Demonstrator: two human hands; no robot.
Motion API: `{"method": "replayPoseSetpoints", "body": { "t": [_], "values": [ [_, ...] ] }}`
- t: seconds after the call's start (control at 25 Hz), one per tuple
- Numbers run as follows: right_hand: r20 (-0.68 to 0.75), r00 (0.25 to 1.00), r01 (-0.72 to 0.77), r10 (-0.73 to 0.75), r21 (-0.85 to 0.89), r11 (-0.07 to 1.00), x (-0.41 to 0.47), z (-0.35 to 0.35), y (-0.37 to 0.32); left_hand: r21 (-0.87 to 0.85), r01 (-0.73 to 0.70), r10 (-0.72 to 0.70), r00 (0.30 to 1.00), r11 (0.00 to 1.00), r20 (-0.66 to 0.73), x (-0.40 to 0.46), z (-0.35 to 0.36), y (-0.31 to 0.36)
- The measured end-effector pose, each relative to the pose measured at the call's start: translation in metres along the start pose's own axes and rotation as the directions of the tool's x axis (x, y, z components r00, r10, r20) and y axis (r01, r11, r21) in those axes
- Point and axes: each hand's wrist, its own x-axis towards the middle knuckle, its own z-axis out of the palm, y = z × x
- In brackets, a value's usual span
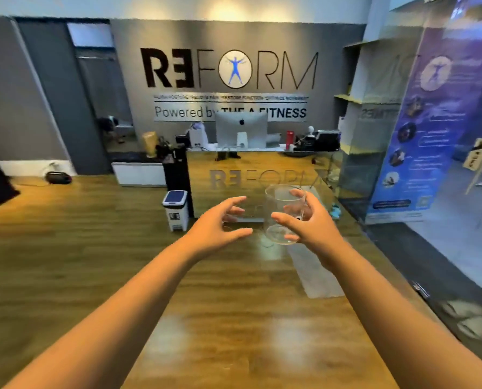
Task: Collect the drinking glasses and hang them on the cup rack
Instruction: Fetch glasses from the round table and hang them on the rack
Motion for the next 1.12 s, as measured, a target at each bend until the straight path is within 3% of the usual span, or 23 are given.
{"method": "replayPoseSetpoints", "body": {
  "t": [0.16, 0.36, 0.6, 0.88, 1.12],
  "values": [
    [0.237, 0.969, 0.064, -0.066, 0.017, 0.998, 0.015, 0.127, -0.024, 0.069, 0.148, -0.132, 0.971, 0.987, -0.199, -0.083, -0.102, -0.051],
    [0.439, 0.886, 0.117, -0.149, 0.100, 0.988, 0.005, 0.293, -0.063, 0.113, 0.327, -0.259, 0.880, 0.938, -0.398, -0.205, -0.212, -0.092],
    [0.665, 0.698, 0.168, -0.266, 0.208, 0.963, -0.063, 0.492, -0.122, 0.075, 0.518, -0.367, 0.694, 0.852, -0.620, -0.373, -0.325, -0.120],
    [0.800, 0.470, 0.148, -0.372, 0.344, 0.927, -0.125, 0.628, -0.164, -0.045, 0.653, -0.425, 0.437, 0.756, -0.793, -0.490, -0.376, -0.119],
    [0.867, 0.279, 0.160, -0.413, 0.382, 0.910, -0.125, 0.660, -0.160, -0.133, 0.696, -0.437, 0.278, 0.705, -0.856, -0.495, -0.350, -0.113]
  ]
}}
